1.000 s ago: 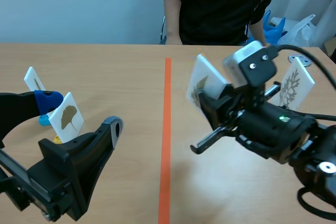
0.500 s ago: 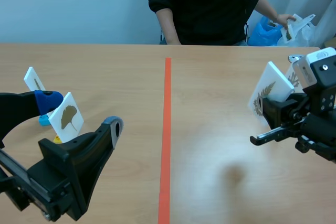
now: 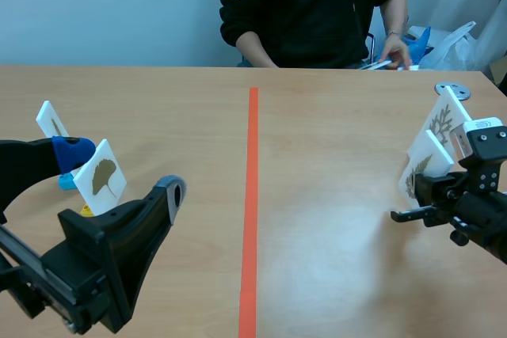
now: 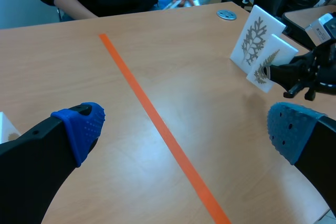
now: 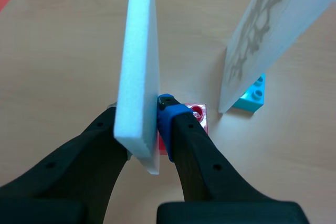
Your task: Sort the leaf by its shape. The table is split by an orange tape line. A compound leaf with several leaflets goes to the left side, a simple leaf with one blade goes to the right side. Return to the home posture when a red brick is placed on the table.
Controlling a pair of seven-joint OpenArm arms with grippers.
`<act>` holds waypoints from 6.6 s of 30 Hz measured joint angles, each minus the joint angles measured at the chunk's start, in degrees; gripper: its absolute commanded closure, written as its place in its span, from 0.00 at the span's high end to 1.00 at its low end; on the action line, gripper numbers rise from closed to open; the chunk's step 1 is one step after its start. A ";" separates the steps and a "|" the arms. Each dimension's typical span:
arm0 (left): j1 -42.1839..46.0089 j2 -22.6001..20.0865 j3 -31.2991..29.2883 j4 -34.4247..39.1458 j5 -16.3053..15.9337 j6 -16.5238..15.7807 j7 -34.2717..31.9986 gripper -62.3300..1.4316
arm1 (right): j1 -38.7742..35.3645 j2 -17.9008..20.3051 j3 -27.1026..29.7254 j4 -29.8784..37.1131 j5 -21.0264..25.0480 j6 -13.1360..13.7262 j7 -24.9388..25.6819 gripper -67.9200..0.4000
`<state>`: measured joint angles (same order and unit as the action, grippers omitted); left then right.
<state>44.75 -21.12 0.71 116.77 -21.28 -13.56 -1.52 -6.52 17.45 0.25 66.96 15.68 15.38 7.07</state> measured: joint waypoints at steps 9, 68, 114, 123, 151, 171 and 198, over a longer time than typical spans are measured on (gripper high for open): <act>0.00 0.00 0.00 0.00 0.00 0.00 0.00 1.00 | 5.57 -0.50 0.00 -7.85 0.02 -3.80 1.51 0.03; 0.02 0.00 0.00 0.00 3.39 0.44 -0.02 1.00 | -30.64 8.13 13.18 47.43 19.50 10.73 -7.02 0.99; 0.00 -0.02 0.00 0.00 4.39 3.28 2.36 1.00 | -39.04 8.11 13.18 53.86 19.28 12.98 -8.92 0.98; 0.00 -0.02 0.00 0.00 4.72 3.28 2.38 1.00 | -39.04 8.11 13.18 53.83 17.18 12.96 -8.92 0.98; 0.00 -0.02 0.00 0.00 4.72 3.30 2.34 1.00 | -5.03 6.25 -15.39 16.48 -1.84 12.04 -2.14 0.98; 0.00 -0.02 0.00 0.00 4.72 3.28 2.34 1.00 | 14.34 -7.76 -32.61 -9.20 -15.21 4.37 4.48 0.81; 0.00 -0.02 0.00 0.00 4.72 3.30 2.34 1.00 | 15.06 -8.83 -36.33 -11.32 -17.42 3.91 4.07 0.03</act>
<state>44.75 -21.15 0.71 116.77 -16.56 -10.26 0.82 8.54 8.62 -36.07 55.64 -1.74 19.29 11.14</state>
